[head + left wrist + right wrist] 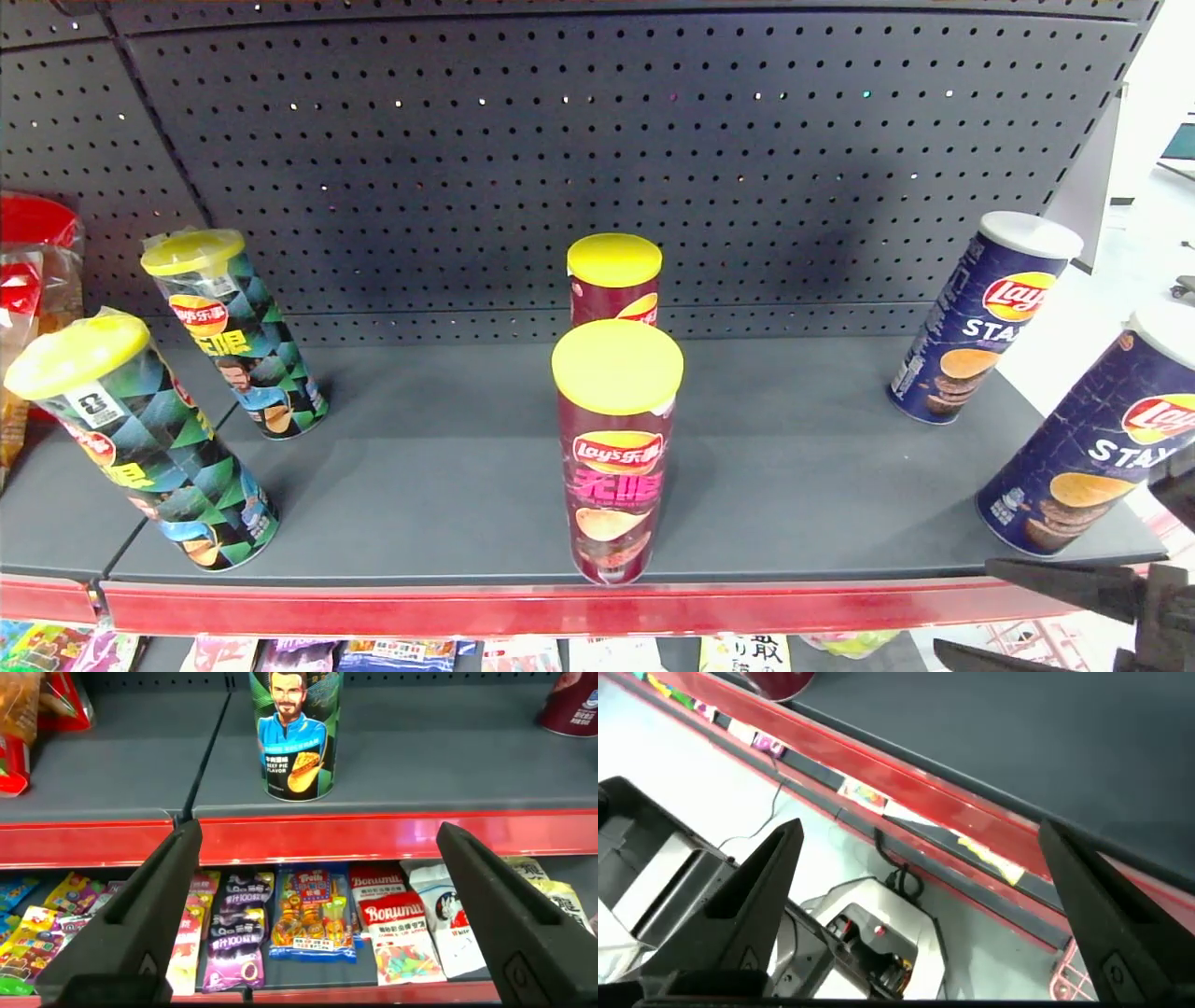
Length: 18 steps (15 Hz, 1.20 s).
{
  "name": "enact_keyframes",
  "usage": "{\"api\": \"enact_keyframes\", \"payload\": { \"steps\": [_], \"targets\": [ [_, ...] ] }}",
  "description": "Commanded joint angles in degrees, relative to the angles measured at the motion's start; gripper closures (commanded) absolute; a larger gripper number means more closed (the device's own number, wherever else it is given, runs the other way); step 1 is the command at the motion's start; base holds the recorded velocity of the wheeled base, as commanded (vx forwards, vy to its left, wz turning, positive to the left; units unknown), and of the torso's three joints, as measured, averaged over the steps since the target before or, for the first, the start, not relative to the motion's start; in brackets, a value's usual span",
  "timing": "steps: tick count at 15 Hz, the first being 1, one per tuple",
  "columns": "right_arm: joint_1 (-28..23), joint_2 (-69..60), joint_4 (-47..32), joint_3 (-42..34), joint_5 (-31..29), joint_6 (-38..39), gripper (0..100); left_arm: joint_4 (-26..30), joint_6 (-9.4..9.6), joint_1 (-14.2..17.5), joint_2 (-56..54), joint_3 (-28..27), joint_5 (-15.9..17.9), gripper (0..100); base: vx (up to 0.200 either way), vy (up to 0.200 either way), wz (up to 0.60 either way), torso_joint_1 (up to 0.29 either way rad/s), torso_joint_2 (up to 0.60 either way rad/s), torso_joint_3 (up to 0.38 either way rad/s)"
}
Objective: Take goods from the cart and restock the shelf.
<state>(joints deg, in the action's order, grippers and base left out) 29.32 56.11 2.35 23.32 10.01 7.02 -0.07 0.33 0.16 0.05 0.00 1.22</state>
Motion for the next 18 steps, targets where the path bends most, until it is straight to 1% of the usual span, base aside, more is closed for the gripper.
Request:
{"api": "enact_keyframes", "payload": {
  "steps": [1,2,3,4,7,9,13,16,18],
  "targets": [
    [1.97,8.66,3.27,1.99,-1.57,0.27,0,-0.01,0.02,0.02,-0.05,0.00,0.01,0,0.000,0.000,0.00,0.000,0.00,0.000],
    [3.73,11.39,5.21,2.70,-2.45,0.36,0,-0.01,0.02,0.02,-0.05,0.00,0.01,0,0.000,0.000,0.00,0.000,0.00,0.000],
    [4.34,12.44,6.08,3.13,-2.98,0.45,0,-0.01,0.02,0.02,-0.05,0.00,0.01,0,0.000,0.000,0.00,0.000,0.00,0.000],
    [5.40,16.66,8.19,4.89,-5.00,0.27,0,-0.01,0.02,0.02,-0.05,0.00,0.01,0,0.000,0.000,0.00,0.000,0.00,0.000],
    [8.12,22.20,11.09,8.14,-7.11,0.27,0,-0.01,0.02,0.02,-0.05,0.00,0.01,0,0.000,0.000,0.00,0.000,0.00,0.000],
    [9.97,26.42,13.29,9.90,-9.92,0.19,0,-0.01,0.02,0.02,-0.05,0.00,0.01,0,0.000,0.000,0.00,0.000,0.00,0.000],
    [11.02,30.46,13.99,12.28,-10.71,-0.17,0,-0.01,0.02,0.02,-0.05,0.00,0.01,0,0.000,0.000,0.00,0.000,0.00,0.000],
    [13.13,32.83,14.17,14.30,-11.59,-0.17,0,-0.01,0.02,0.02,-0.05,0.00,0.01,0,0.000,0.000,0.00,0.000,0.00,0.000],
    [14.63,34.50,14.17,15.97,-13.35,-0.17,0,-0.01,0.02,0.02,-0.05,0.00,0.01,0,0.000,0.000,0.00,0.000,0.00,0.000]
  ]
}}
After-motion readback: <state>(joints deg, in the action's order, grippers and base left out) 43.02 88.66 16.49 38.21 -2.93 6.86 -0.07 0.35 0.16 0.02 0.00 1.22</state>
